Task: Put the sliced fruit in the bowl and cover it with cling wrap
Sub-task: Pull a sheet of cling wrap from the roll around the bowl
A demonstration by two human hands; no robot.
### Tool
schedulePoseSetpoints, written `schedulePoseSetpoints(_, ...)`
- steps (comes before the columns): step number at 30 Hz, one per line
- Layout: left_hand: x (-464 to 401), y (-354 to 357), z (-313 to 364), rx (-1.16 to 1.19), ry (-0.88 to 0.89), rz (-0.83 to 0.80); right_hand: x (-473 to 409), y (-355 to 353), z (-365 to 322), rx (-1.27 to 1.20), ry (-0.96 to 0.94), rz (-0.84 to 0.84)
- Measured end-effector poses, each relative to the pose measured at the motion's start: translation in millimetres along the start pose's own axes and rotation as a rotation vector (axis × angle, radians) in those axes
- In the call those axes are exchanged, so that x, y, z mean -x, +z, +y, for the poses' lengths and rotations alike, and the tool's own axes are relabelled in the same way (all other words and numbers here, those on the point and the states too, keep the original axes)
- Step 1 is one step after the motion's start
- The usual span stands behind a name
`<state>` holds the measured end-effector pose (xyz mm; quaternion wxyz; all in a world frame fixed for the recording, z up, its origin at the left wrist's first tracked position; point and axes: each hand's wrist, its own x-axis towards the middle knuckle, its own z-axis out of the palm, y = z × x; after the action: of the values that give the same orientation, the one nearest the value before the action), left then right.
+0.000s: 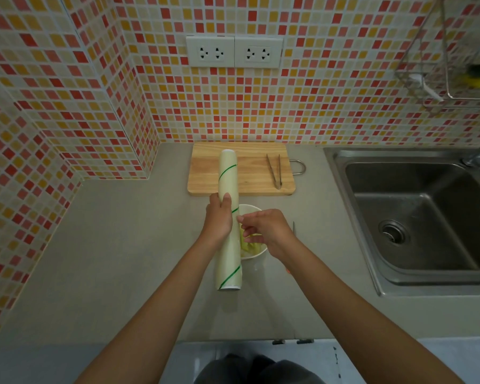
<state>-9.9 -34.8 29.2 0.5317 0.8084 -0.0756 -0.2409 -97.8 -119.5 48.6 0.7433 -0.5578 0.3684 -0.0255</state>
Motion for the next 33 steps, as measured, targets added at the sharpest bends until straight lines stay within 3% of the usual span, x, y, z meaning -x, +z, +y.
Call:
schedulePoseSetpoints(8,3.6,-1.9,-4.7,-0.003,0.029,-0.016,-0.6,-2.2,0.9,0.000,0.025,-0.108)
schedulePoseSetpoints(13,4.7,-5.9,-6.5,0.053,0.017,0.002,-4.3,-8.2,1.7,-0.026,0.062,-0.048)
schedulePoseSetpoints(17,7.0,-3.7,-7.2,0.065,0.017,0.002,-13.1,-2.5,-8.7,0.070,-0.006,0.024)
schedulePoseSetpoints(24,11.9,0.4,-5.8,0.074,0.014,-0.030,-17.3,6.9,-10.0,0.108,-0.118,-0.074)
schedulePoseSetpoints(33,15.2,-5.3,-10.4,0.073,0.013,-0.022,-27.2,-3.4,-10.9,0.012,0.049,0.004)
